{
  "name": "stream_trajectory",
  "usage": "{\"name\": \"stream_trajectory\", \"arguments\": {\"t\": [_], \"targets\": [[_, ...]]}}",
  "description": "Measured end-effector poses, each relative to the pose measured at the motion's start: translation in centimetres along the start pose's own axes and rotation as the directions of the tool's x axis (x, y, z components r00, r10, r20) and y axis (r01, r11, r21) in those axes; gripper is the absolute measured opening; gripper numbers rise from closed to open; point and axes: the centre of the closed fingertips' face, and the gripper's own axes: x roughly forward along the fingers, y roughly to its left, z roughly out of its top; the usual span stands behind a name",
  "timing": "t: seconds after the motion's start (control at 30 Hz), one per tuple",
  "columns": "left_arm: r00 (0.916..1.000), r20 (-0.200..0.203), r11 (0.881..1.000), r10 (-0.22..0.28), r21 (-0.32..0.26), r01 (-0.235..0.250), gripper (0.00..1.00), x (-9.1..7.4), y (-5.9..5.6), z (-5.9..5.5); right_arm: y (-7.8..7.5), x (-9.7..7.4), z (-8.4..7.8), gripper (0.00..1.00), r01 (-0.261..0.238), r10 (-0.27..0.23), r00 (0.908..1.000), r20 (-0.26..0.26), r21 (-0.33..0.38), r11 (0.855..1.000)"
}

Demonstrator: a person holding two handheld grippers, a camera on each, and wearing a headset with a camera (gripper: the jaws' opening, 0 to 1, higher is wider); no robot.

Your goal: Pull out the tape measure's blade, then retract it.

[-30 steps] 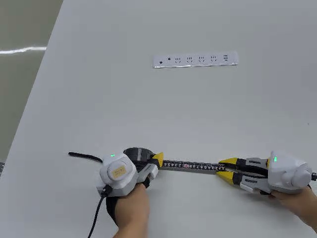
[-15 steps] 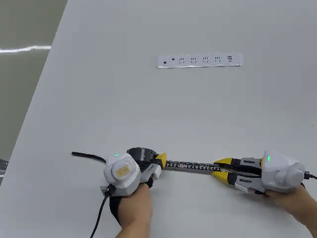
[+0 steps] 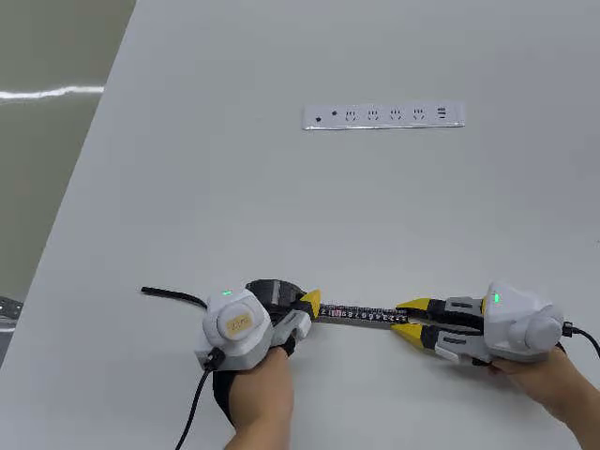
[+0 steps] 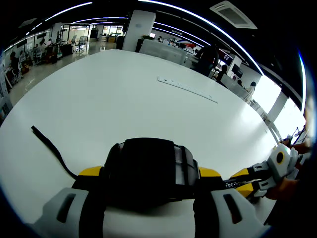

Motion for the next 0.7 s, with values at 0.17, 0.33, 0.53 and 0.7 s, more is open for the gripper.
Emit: {"name": "stream_trajectory", "arguments": {"t": [0.17,0.33,0.53,0.7], "targets": [[1.0000,0.001,1.000,0.001,-0.002,-0.001,0.71,0.0,0.0,0.0,0.0,0.2,0.1,0.14,-0.001,0.001,1.0000,0.000,0.000,1.000],[1.0000,0.003,1.000,0.002,-0.002,-0.002,0.71,0.0,0.0,0.0,-0.1,0.6,0.2,0.14,-0.005,0.005,1.0000,0.001,0.002,1.000],[1.0000,0.003,1.000,0.001,-0.003,-0.001,0.71,0.0,0.0,0.1,0.1,1.1,0.4,0.14,-0.012,0.012,0.9999,0.001,0.003,1.000],[1.0000,0.003,1.000,0.000,-0.003,0.000,0.71,0.0,0.0,0.1,0.3,1.6,0.5,0.14,-0.019,0.019,0.9998,-0.001,0.001,1.000]]}}
